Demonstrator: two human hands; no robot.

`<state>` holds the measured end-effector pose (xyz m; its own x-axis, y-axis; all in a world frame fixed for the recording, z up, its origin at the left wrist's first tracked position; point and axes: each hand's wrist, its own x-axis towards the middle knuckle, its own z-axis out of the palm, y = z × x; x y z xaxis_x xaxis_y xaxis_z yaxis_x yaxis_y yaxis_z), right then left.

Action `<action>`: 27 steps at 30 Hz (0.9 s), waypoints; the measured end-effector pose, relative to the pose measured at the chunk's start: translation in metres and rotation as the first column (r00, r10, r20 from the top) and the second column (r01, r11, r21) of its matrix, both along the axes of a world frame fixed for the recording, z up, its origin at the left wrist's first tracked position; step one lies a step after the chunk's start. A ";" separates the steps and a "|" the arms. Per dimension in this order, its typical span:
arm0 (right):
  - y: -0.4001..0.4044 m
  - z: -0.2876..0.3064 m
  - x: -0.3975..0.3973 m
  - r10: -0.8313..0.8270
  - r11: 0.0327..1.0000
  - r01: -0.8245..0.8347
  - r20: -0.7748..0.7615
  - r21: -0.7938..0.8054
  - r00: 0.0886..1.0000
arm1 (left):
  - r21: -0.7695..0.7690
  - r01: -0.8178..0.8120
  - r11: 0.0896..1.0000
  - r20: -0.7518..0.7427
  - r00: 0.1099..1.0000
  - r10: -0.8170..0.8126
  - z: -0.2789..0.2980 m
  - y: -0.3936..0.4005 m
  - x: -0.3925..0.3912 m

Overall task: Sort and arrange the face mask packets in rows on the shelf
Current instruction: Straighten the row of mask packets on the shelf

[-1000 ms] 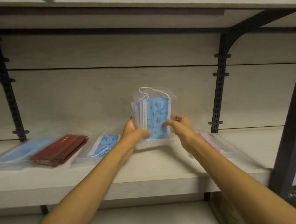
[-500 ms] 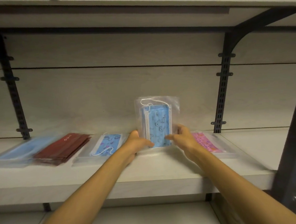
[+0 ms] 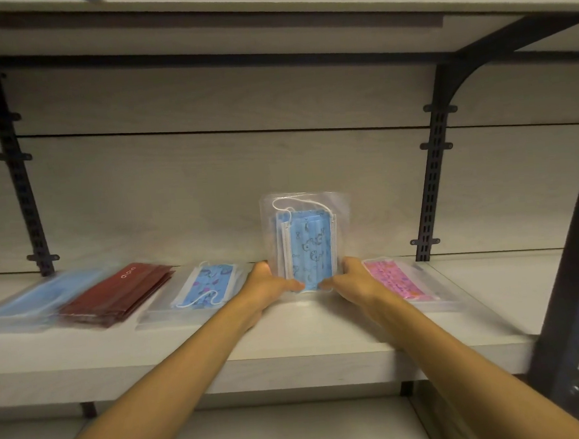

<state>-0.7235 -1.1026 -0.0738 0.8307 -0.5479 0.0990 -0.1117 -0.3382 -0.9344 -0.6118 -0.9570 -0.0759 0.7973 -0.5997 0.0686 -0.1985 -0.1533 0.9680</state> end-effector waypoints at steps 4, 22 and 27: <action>-0.001 -0.001 0.001 -0.010 1.000 0.010 0.001 0.011 1.000 | -0.033 -0.004 0.999 0.003 1.000 0.004 0.001 0.001 0.000; 0.000 0.019 -0.014 -0.085 0.996 0.087 -0.117 0.017 0.990 | 0.057 -0.045 0.997 0.039 0.998 0.043 0.014 0.005 -0.007; 0.003 0.016 -0.016 -0.092 0.994 0.106 -0.282 0.034 0.955 | 0.287 -0.076 0.955 0.090 0.995 0.052 0.012 0.006 -0.013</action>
